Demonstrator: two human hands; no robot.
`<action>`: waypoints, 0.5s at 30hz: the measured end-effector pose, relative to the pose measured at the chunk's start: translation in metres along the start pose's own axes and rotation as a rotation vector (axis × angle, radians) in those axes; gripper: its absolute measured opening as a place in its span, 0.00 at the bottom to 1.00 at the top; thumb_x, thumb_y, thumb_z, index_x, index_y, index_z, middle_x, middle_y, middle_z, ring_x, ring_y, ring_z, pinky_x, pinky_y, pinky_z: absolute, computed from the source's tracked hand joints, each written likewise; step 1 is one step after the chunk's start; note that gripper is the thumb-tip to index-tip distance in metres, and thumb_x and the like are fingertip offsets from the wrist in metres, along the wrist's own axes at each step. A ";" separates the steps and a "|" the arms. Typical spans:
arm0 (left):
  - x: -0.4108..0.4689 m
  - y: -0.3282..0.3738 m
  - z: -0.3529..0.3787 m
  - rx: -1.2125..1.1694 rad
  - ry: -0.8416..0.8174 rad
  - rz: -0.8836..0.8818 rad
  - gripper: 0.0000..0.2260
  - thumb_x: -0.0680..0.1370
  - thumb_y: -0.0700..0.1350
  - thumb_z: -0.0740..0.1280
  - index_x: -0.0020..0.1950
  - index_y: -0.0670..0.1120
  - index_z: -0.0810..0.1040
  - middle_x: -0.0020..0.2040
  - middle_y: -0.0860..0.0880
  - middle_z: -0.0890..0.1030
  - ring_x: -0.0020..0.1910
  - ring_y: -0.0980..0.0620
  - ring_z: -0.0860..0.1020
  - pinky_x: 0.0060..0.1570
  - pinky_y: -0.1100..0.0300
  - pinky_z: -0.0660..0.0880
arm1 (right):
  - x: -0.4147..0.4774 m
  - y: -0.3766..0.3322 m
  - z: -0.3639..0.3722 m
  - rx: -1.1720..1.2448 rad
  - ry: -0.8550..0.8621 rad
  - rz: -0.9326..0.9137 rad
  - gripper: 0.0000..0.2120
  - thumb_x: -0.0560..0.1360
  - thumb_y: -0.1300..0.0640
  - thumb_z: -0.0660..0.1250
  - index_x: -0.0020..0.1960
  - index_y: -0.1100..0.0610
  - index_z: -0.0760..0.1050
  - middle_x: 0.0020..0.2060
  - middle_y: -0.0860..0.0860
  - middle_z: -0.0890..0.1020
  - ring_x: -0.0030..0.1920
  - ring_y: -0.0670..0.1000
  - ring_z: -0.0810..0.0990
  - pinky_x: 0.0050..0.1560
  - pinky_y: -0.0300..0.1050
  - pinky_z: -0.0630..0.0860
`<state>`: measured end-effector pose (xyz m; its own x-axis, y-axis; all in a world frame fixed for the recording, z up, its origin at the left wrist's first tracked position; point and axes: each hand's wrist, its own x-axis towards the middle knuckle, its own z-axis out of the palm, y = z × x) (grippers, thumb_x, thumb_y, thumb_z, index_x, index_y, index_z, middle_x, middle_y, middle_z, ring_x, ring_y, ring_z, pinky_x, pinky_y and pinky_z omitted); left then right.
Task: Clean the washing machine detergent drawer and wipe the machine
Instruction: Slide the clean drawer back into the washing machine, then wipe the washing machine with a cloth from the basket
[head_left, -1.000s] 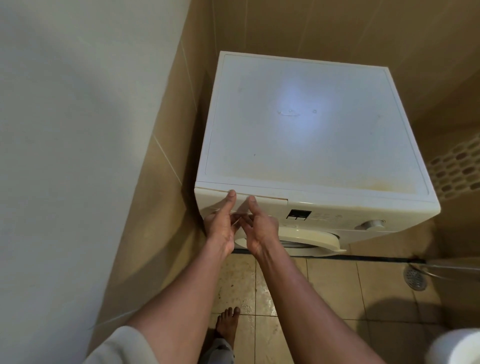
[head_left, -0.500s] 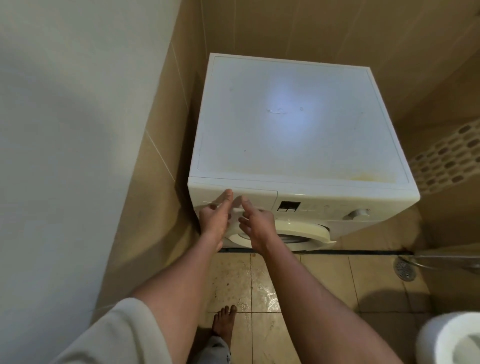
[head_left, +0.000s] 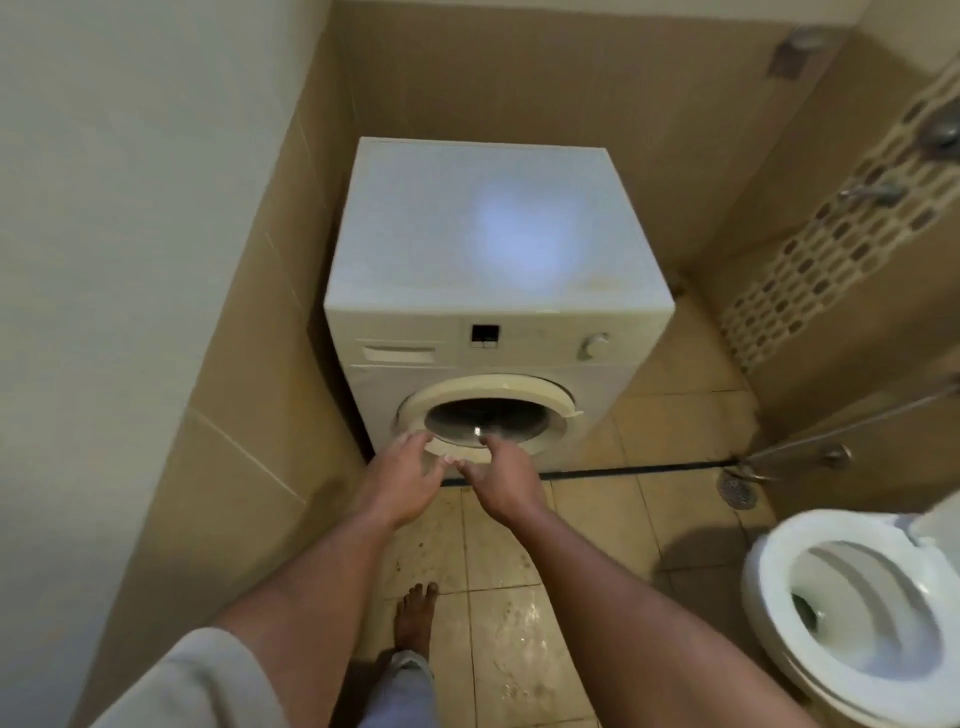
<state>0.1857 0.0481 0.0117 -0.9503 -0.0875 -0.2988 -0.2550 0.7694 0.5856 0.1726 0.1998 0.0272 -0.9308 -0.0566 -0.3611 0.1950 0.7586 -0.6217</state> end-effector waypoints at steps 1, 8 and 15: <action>-0.020 0.014 0.009 0.072 -0.008 0.058 0.24 0.81 0.56 0.64 0.75 0.49 0.68 0.69 0.49 0.74 0.67 0.50 0.73 0.65 0.47 0.74 | -0.023 0.018 -0.013 -0.055 0.027 -0.014 0.27 0.78 0.45 0.67 0.74 0.51 0.67 0.68 0.51 0.75 0.67 0.52 0.74 0.63 0.49 0.73; -0.122 0.168 0.086 0.341 -0.034 0.502 0.22 0.81 0.56 0.63 0.73 0.50 0.71 0.64 0.52 0.77 0.64 0.51 0.75 0.62 0.54 0.73 | -0.161 0.158 -0.134 -0.288 0.198 0.074 0.22 0.80 0.46 0.62 0.71 0.53 0.68 0.67 0.53 0.74 0.68 0.56 0.70 0.65 0.52 0.71; -0.167 0.351 0.138 0.523 -0.079 0.908 0.22 0.79 0.55 0.62 0.71 0.47 0.72 0.66 0.47 0.77 0.65 0.45 0.74 0.62 0.47 0.74 | -0.242 0.237 -0.271 -0.294 0.493 0.205 0.23 0.80 0.44 0.61 0.70 0.55 0.70 0.66 0.55 0.74 0.66 0.59 0.70 0.64 0.53 0.71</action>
<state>0.2800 0.4200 0.1632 -0.7268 0.6862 0.0301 0.6743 0.7044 0.2218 0.3604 0.5690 0.1553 -0.9307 0.3629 -0.0451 0.3567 0.8740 -0.3299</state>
